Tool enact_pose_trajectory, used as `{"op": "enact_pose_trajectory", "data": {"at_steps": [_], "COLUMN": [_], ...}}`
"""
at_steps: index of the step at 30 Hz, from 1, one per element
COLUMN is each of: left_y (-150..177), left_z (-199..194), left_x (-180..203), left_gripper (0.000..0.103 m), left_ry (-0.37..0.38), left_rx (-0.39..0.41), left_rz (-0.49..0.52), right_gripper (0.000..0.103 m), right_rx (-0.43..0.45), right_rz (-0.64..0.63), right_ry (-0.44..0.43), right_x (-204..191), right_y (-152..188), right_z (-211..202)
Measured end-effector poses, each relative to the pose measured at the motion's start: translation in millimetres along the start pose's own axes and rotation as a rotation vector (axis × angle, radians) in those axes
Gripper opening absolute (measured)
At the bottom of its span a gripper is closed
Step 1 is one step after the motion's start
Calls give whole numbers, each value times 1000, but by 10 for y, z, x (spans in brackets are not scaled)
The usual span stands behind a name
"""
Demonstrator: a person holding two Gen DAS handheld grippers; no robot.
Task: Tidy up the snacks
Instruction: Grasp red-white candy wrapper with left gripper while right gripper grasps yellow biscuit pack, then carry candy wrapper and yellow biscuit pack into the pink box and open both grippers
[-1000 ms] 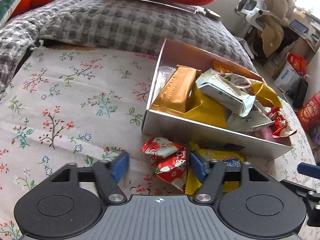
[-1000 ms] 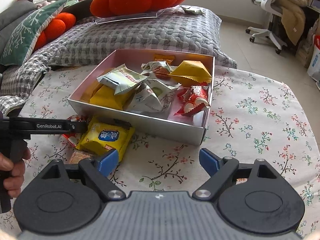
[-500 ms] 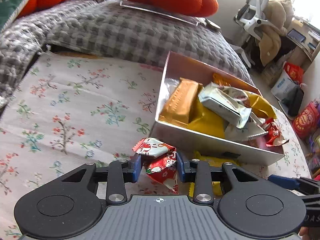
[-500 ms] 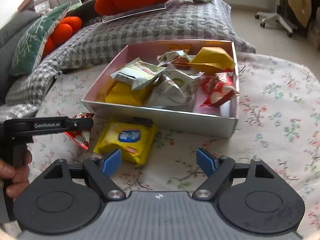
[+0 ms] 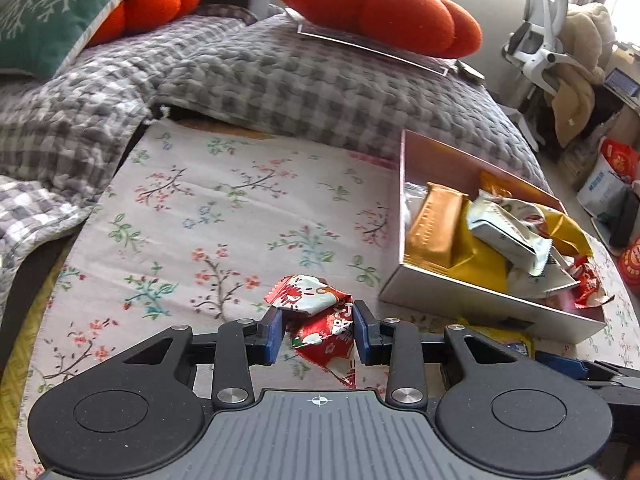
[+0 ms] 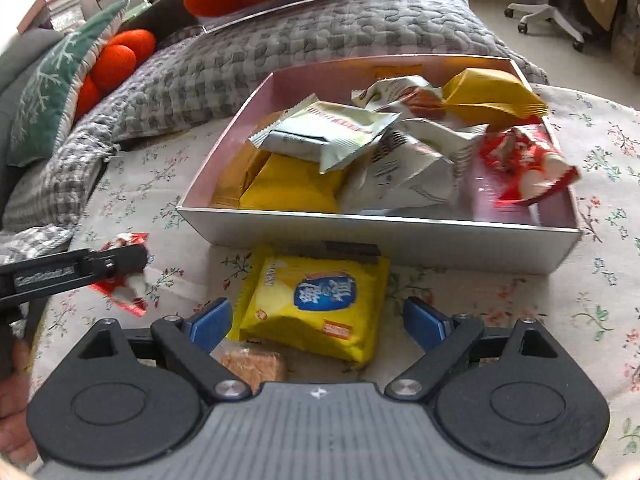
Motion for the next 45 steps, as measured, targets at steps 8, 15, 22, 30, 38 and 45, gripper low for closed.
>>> {"op": "enact_pose_trajectory", "data": {"at_steps": [8, 15, 22, 30, 38, 45], "left_y": [-19, -28, -50, -99, -219, -261], "left_z": [5, -46, -71, -132, -236, -143], "left_x": [-81, 9, 48, 96, 317, 596], "left_gripper": [33, 33, 33, 33, 33, 33], "left_ry": [-37, -17, -13, 9, 77, 130], "left_rx": [8, 14, 18, 35, 86, 84], "left_rz": [4, 7, 4, -20, -17, 16], "right_gripper": [88, 67, 66, 66, 64, 64], "right_rx": [53, 40, 46, 21, 114, 150], "right_rz": [-119, -123, -69, -26, 22, 171], "right_ry": [117, 106, 47, -68, -106, -78], "right_x": [-160, -141, -120, -193, -11, 505], "right_y": [6, -10, -41, -97, -367, -522], "right_z": [118, 46, -121, -355, -696, -715]}}
Point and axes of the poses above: each gripper's, at about its wrist camera, not at the fingertips, and z roughly the way its jaws point, x to its right, y to its underside, the point moved 9 cm from there along z, roughly the way its jaws point, and after that the axes turned 3 degrees about -x, right-handed, at the moved point
